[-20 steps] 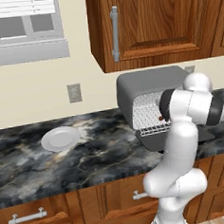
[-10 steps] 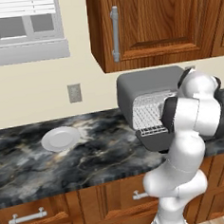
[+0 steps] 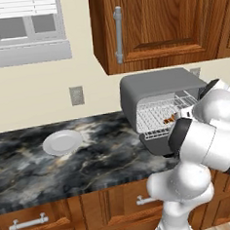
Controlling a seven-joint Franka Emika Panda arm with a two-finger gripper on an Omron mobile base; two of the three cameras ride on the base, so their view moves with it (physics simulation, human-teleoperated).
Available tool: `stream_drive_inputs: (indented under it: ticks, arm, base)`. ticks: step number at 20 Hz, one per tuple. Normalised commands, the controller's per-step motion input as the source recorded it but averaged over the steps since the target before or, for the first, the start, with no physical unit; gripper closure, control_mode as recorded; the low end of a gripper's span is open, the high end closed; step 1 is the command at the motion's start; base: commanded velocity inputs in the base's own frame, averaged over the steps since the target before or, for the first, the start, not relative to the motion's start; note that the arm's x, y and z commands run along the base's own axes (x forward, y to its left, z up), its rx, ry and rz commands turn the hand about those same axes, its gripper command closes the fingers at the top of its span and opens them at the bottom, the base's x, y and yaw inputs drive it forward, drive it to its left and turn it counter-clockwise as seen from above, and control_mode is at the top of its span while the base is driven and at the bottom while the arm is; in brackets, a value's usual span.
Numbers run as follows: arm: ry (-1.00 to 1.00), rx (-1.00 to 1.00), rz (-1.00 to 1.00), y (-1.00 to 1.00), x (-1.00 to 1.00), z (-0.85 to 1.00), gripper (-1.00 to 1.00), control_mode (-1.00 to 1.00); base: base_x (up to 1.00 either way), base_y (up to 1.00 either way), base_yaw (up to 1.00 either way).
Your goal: Open the toaster oven door. Place the bread on the top rack in the toaster oven and place the chicken drumstick on the bottom rack.
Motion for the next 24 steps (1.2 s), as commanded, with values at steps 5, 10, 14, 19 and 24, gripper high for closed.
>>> stream_drive_inputs:
  ticks: [5, 10, 14, 19, 24]
  arm:
    - [-0.21, 0.01, 0.0, -0.09, -0.14, 0.76, -1.0, -1.0]
    - [-0.06, 0.01, 0.0, -0.09, -0.42, 0.93, -1.0, -1.0]
    - [0.0, 0.0, 0.0, -0.03, -0.61, 0.65, -1.0, -1.0]
    - [0.02, 0.04, 0.06, 0.0, -0.53, 0.6, -1.0, -1.0]
    - [0.11, 0.08, 0.12, 0.0, -0.28, 0.74, -1.0, -1.0]
  base:
    - [0.0, 0.0, 0.0]
    - [0.0, 0.0, 0.0]
    - [0.0, 0.0, 0.0]
    - [0.0, 0.0, 0.0]
    - [0.0, 0.0, 0.0]
